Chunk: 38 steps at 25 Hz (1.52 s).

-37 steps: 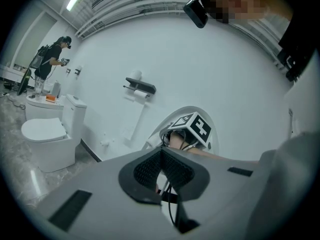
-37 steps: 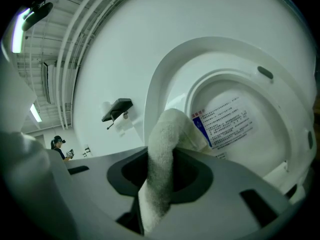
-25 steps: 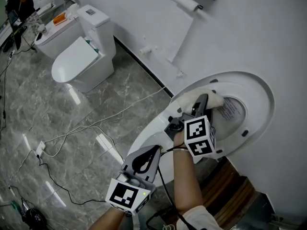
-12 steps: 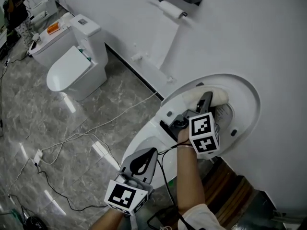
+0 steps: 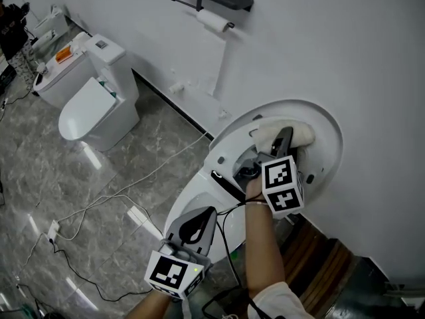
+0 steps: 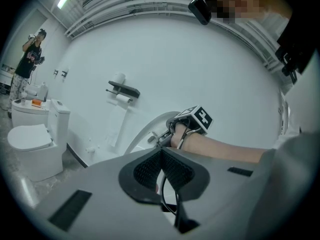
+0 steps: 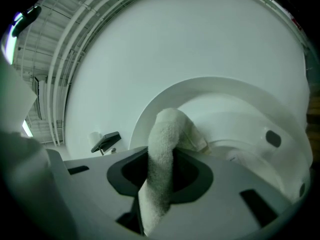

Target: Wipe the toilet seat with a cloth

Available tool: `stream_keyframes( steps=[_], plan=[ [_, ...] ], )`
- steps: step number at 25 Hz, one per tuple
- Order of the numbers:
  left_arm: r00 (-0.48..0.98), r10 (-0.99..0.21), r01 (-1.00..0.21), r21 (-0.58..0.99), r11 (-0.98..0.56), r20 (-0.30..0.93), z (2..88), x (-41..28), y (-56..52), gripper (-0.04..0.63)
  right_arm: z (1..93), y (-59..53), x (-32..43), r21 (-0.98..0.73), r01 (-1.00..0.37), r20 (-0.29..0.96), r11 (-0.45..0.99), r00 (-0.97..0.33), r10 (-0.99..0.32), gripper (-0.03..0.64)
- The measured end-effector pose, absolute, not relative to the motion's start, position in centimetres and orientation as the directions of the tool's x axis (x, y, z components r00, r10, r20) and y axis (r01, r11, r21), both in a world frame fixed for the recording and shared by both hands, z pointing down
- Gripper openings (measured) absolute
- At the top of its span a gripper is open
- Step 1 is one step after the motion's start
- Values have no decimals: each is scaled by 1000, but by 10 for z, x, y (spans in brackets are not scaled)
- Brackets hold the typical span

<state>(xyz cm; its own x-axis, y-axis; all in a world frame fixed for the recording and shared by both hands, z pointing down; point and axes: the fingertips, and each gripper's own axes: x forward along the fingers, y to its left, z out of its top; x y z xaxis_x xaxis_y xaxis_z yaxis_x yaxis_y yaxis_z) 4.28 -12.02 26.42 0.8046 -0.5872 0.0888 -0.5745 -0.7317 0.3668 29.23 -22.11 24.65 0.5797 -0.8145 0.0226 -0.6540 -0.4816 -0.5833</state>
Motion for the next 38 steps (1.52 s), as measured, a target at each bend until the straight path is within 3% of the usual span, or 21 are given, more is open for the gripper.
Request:
stream_keyframes(
  steps=[10,22,38],
  plan=[
    [840,-538,-523,372,-767,73,259,72,-100,-5,231,-167,335,-581,-614,-4,-534,659,-753,100],
    [865,-491,-489,382,-784,98,275,83,-73,-5,272,-104,360,-587,-523,66,-618,730,-681,101],
    [870,-482,-481,385,-788,103,278,82,-68,-5,285,-90,363,-586,-525,80,-617,720,-689,100]
  ],
)
